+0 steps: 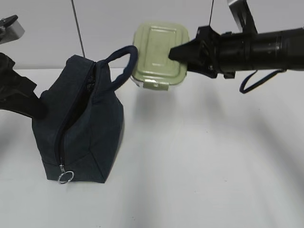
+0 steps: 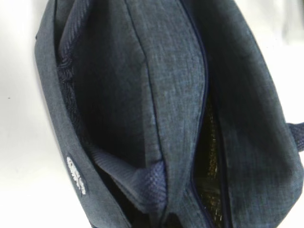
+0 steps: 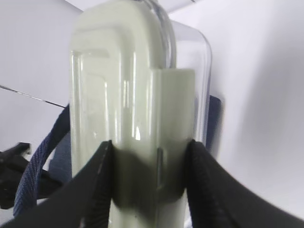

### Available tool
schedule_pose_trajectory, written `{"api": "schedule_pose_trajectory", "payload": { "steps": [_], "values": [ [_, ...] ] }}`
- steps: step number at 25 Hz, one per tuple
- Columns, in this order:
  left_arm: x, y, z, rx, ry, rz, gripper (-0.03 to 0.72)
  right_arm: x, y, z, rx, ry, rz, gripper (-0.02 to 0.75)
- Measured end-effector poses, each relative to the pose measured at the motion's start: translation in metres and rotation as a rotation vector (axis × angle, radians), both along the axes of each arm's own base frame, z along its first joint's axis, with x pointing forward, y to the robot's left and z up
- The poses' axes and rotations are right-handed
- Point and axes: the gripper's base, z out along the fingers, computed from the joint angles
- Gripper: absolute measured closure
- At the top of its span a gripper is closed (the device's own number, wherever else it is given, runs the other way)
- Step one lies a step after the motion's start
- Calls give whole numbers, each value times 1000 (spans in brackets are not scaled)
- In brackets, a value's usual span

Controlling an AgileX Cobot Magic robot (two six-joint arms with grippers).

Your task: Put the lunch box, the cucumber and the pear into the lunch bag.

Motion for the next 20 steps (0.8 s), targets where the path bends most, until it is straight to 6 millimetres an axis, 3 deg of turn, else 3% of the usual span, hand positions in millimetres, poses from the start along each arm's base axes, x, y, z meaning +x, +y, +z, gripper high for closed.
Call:
{"api": "schedule_pose_trajectory", "payload": {
  "steps": [4,8,11,17,20],
  "values": [
    [0,0,0,0,0,0,685,8,13,33,15,-71,51,435],
    [0,0,0,0,-1,0,685,13,17,52,-17,-108,73,435],
    [0,0,0,1,-1,0,685,14,15,53,-36,-94,69,435],
    [0,0,0,1,0,-1,685,19,-31,39,-195,-14,-5,435],
    [0,0,0,1,0,-1,685,20,-25,44,-157,-42,-11,436]
  ]
}}
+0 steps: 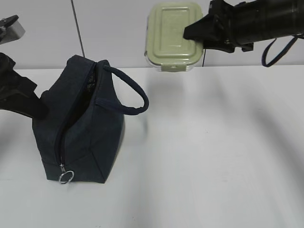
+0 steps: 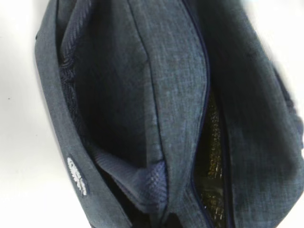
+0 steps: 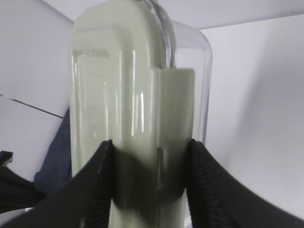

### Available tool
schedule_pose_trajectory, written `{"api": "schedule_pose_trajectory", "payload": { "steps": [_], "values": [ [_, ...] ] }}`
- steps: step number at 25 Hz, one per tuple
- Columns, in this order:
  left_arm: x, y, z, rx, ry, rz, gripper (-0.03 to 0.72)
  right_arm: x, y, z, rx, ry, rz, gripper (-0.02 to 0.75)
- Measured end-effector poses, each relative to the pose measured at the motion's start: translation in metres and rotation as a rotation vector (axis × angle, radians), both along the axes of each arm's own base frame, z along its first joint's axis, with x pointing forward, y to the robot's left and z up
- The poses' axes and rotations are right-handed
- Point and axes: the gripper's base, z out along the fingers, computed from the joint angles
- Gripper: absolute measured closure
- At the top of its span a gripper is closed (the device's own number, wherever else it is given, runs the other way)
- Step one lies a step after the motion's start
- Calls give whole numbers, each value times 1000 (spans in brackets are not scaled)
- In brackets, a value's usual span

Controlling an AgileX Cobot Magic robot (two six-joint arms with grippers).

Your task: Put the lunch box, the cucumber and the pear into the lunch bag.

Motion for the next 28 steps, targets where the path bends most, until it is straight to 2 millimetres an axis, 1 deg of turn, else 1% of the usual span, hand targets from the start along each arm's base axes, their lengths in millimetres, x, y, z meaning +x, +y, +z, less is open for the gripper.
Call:
{"api": "schedule_pose_trajectory", "payload": {
  "steps": [5,8,12,14,18,24,28],
  "values": [
    [1,0,0,3,-8,3,685,-12,47,5,34,-25,126,438],
    [1,0,0,2,-10,4,685,-18,73,7,53,-51,163,438],
    [1,0,0,2,-11,4,685,-27,101,8,43,-80,182,438],
    [1,0,0,0,-10,5,685,-29,110,10,57,-93,184,438],
    [1,-1,1,-9,-10,8,685,-31,119,12,89,-100,169,438],
    [1,-1,1,-16,-10,11,685,-32,127,12,74,-106,133,438],
    [1,-2,1,-21,-10,13,685,-37,140,10,44,-124,123,438]
  ]
}}
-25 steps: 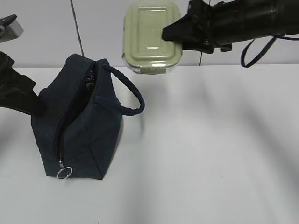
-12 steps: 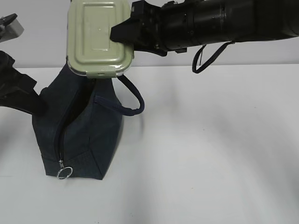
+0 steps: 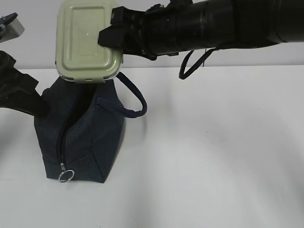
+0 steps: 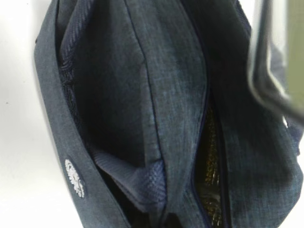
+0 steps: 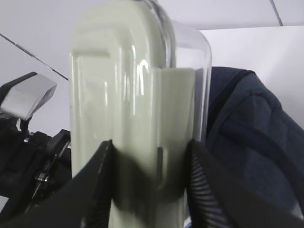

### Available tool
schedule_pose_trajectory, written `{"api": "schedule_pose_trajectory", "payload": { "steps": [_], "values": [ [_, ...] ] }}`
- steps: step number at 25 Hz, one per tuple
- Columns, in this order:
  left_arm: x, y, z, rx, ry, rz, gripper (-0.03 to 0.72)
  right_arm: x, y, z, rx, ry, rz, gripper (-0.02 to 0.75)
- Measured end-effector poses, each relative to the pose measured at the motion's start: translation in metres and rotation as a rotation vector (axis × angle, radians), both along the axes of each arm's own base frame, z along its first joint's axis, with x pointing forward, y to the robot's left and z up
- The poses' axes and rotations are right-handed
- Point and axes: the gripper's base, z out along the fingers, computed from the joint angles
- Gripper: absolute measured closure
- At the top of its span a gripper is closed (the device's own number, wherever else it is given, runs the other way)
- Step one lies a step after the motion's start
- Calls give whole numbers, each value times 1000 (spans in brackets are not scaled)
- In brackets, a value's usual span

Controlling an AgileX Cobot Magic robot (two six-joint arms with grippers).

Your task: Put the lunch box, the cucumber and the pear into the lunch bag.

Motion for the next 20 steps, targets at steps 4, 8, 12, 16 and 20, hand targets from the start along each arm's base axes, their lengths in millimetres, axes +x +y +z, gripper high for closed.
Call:
{"api": "schedule_pose_trajectory", "payload": {
  "steps": [4,8,12,16,20],
  "values": [
    [0,0,0,0,-4,2,685,-2,10,-7,-14,8,7,439],
    [0,0,1,-1,-6,3,685,2,15,-23,-38,39,16,439],
    [0,0,1,-1,-7,3,685,1,16,-37,-129,79,42,439],
    [1,0,1,-3,-12,7,685,-3,13,-48,-265,106,81,439],
    [2,0,1,-8,-20,14,685,-6,7,-59,-406,135,103,439]
  ]
}}
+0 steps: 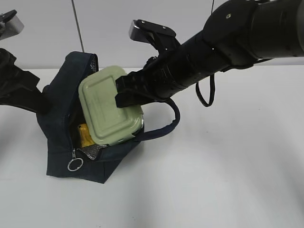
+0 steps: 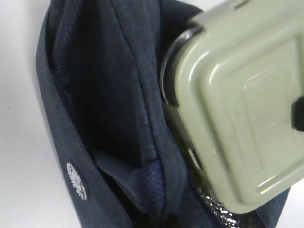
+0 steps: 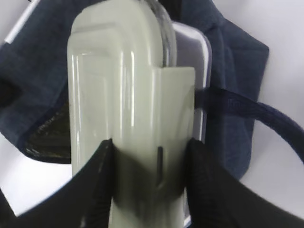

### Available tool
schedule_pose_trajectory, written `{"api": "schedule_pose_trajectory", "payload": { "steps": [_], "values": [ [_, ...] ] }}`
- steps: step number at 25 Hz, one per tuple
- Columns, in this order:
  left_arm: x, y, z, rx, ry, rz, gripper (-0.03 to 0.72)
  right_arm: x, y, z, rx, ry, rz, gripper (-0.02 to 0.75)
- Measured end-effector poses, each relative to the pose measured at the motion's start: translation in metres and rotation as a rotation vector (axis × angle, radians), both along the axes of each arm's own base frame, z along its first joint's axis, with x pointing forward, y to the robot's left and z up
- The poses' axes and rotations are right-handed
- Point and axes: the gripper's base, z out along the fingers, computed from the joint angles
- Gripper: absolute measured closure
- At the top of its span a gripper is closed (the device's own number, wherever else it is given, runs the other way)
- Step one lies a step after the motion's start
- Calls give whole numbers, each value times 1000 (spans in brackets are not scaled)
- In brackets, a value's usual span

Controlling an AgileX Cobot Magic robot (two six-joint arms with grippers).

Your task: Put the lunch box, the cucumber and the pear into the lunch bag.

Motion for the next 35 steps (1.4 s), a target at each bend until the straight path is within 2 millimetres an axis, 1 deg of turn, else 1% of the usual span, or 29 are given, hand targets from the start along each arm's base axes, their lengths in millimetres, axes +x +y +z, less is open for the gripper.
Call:
{"api": "schedule_pose_trajectory", "payload": {
  "steps": [5,9,12,19,21,24,25,27,30,31,32,34,35],
  "values": [
    [0,0,0,-3,-2,2,685,1,-6,-3,-64,45,-60,439],
    [0,0,0,-6,-1,3,685,5,-3,-5,-39,68,-87,440],
    [0,-1,0,-9,-1,4,685,14,5,-6,-12,85,-85,440],
    [0,-2,1,-22,-8,-5,685,35,34,0,48,97,-49,441],
    [0,-2,1,-23,-9,-8,685,42,40,-2,55,115,-36,441],
    [0,-2,1,-23,-10,-9,685,47,46,-8,46,145,5,440],
    [0,-2,1,-23,-10,-9,685,48,47,-9,43,149,21,432],
    [0,-2,1,-22,-10,-12,685,49,49,-8,41,152,40,386],
    [0,-2,1,-22,-10,-12,685,48,51,-5,37,141,63,288],
    [0,-2,1,-23,-9,-12,685,48,51,-5,35,136,69,267],
    [0,-2,1,-24,-9,-12,685,48,51,-5,33,132,73,253],
    [0,-2,1,-25,-8,-12,685,47,51,1,34,109,84,237],
    [0,-2,1,-24,-8,-13,685,45,50,7,37,93,89,234]
  ]
}}
